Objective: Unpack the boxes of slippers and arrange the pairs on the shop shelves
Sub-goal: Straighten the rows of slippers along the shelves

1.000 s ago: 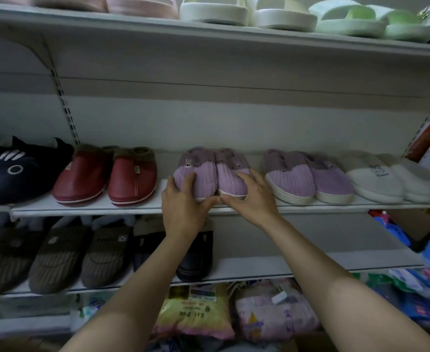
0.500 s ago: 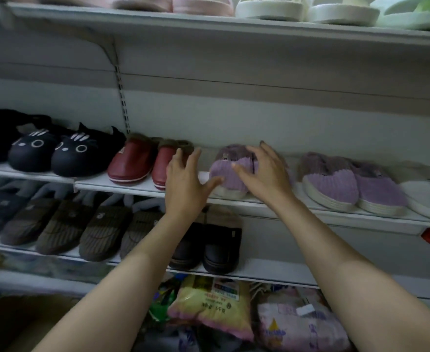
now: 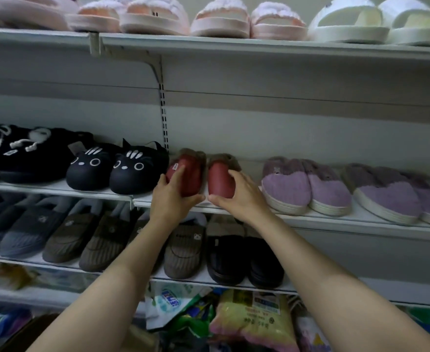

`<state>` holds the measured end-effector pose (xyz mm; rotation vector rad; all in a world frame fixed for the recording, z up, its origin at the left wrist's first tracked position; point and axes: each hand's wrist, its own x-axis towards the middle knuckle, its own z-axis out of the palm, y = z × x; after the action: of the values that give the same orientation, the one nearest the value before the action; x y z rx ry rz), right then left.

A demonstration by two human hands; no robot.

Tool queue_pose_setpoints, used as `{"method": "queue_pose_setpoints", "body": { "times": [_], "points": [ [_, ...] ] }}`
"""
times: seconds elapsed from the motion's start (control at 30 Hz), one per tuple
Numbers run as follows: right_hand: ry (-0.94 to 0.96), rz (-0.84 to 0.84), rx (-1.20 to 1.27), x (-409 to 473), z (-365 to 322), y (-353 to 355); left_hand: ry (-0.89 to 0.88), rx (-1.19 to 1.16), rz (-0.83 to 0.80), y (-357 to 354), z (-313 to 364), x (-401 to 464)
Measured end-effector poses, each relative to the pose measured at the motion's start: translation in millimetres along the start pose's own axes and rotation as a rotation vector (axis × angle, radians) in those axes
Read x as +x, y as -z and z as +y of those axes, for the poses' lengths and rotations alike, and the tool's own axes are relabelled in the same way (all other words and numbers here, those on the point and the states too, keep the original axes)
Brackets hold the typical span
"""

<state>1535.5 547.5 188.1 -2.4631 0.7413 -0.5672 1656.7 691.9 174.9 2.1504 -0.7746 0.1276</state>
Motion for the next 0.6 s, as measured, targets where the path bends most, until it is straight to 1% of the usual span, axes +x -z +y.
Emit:
{"method": "queue_pose_setpoints", "body": {
  "times": [0.17, 0.3, 0.43, 0.6],
  "points": [
    [-0.081, 0.092, -0.028, -5.1, -9.0, -11.8, -0.044, -0.005, -0.017, -2.7, -11.9, 5.8],
    [-0.120, 0.163, -0.035, -12.1, -13.1, -18.4, -0.093, 0.012, 0.016, -5.5, -19.4, 7.8],
    [-0.116, 0.183, -0.056, -19.1, -16.6, -17.2, -0.152, -0.014, 0.026, -11.1, -20.3, 1.5],
    [-0.081, 0.203, -0.071, -25.4, -8.7, -19.0, -0.164, -0.051, 0.047, -16.9, -17.9, -4.1]
  ]
}}
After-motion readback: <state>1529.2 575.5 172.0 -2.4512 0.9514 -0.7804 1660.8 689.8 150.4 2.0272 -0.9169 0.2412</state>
